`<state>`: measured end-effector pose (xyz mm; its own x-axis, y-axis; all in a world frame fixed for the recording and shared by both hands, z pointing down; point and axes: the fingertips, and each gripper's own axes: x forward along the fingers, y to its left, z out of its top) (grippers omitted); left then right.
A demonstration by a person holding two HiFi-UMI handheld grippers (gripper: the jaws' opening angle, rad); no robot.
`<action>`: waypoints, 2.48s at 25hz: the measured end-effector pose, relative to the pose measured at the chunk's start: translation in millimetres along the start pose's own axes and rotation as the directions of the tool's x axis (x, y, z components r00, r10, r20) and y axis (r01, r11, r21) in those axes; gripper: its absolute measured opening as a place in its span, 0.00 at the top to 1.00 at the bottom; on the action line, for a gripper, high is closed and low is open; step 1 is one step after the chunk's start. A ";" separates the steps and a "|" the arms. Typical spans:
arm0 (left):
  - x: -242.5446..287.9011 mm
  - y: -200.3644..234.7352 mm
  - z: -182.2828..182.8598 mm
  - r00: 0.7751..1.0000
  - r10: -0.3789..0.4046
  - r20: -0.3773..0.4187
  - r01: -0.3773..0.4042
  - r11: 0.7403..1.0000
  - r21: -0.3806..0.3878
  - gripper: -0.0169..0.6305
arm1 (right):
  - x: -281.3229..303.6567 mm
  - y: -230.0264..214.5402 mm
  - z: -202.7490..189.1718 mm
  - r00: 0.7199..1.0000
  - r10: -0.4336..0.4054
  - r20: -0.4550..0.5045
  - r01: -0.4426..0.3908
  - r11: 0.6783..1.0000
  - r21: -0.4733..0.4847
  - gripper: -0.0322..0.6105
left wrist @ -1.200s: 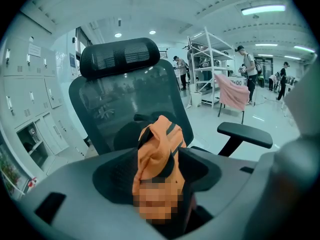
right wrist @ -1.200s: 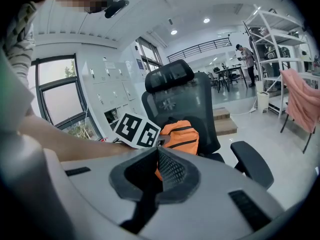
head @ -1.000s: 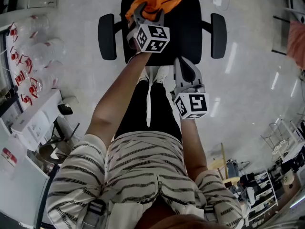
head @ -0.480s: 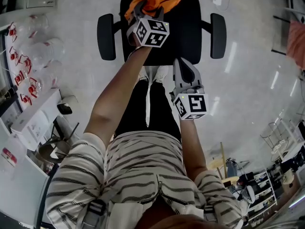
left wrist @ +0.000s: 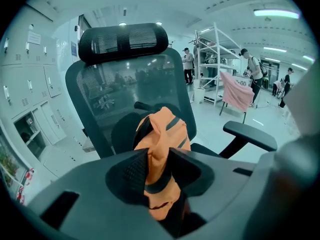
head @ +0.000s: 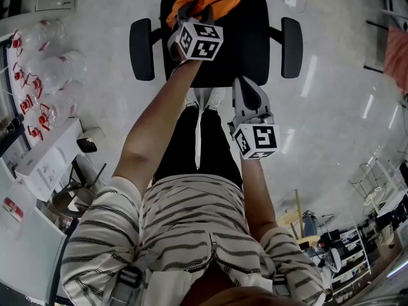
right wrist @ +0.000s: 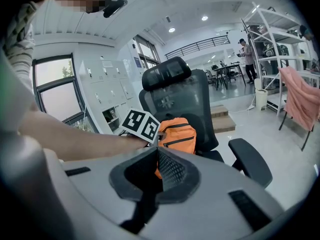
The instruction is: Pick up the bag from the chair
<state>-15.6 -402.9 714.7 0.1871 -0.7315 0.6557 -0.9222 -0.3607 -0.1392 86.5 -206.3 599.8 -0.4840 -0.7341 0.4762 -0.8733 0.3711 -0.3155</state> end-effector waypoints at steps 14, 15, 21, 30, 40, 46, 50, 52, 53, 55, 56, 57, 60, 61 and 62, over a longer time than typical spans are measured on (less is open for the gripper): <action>-13.4 -5.7 -1.7 1.000 -0.027 0.014 0.028 0.997 -0.066 0.93 | -10.3 -0.2 1.2 1.000 -0.011 0.010 0.011 1.000 -0.002 0.92; -14.9 -4.7 -0.2 0.999 -0.029 0.020 0.031 0.997 -0.078 0.93 | -10.6 1.2 1.9 1.000 -0.010 0.011 0.010 1.000 -0.004 0.92; -24.1 0.6 10.3 0.998 -0.030 0.054 0.038 0.987 -0.155 0.93 | -16.1 4.6 1.3 1.000 -0.010 0.019 0.010 1.000 -0.009 0.92; -46.7 1.6 29.3 0.994 -0.039 0.103 0.057 0.983 -0.173 0.93 | -32.0 6.9 3.5 0.999 -0.017 0.032 0.017 0.999 -0.027 0.92; -75.4 -0.3 46.1 0.988 -0.062 0.142 0.088 0.979 -0.184 0.93 | -47.4 12.8 1.7 0.999 -0.022 0.041 0.023 0.999 -0.034 0.92; -95.7 -4.5 47.0 0.985 -0.069 0.157 0.099 0.975 -0.197 0.93 | -55.5 17.6 6.7 0.998 -0.017 0.058 0.020 0.999 -0.035 0.92; -110.8 -9.3 47.7 0.984 -0.083 0.157 0.112 0.976 -0.184 0.93 | -59.2 22.2 11.6 0.997 -0.017 0.072 0.020 0.999 -0.038 0.92; -119.0 -11.3 48.1 0.983 -0.090 0.159 0.118 0.977 -0.176 0.93 | -61.1 25.3 16.0 0.997 -0.014 0.080 0.018 0.999 -0.046 0.92; -122.9 -11.8 48.1 0.983 -0.092 0.161 0.119 0.978 -0.173 0.93 | -62.0 26.7 18.4 0.996 -0.013 0.084 0.017 0.999 -0.050 0.92; -130.0 -12.3 48.1 0.981 -0.093 0.170 0.123 0.977 -0.176 0.93 | -64.2 28.6 23.3 0.996 -0.013 0.093 0.018 0.998 -0.052 0.92; -133.2 -12.9 48.2 0.980 -0.093 0.176 0.125 0.976 -0.180 0.93 | -66.0 28.7 25.3 0.995 -0.015 0.097 0.020 0.999 -0.050 0.92; -136.6 -14.0 48.6 0.979 -0.094 0.182 0.128 0.975 -0.183 0.93 | -68.1 28.5 27.0 0.995 -0.018 0.101 0.023 0.999 -0.046 0.92; -148.3 -17.2 51.1 0.977 -0.097 0.192 0.134 0.973 -0.187 0.93 | -74.8 28.7 30.8 0.994 -0.026 0.111 0.031 0.999 -0.044 0.92; -152.3 -17.6 51.8 0.976 -0.096 0.194 0.134 0.973 -0.189 0.93 | -76.7 29.3 31.9 0.993 -0.027 0.113 0.032 0.998 -0.045 0.92; -156.3 -17.8 52.6 0.976 -0.095 0.197 0.133 0.973 -0.190 0.93 | -78.6 30.0 33.3 0.993 -0.029 0.116 0.034 0.998 -0.046 0.92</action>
<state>-10.7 -312.6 575.6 0.3371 -0.7933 0.5069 -0.9363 -0.3387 0.0927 100.2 -156.4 525.6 -0.4493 -0.8053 0.3869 -0.8909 0.3717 -0.2610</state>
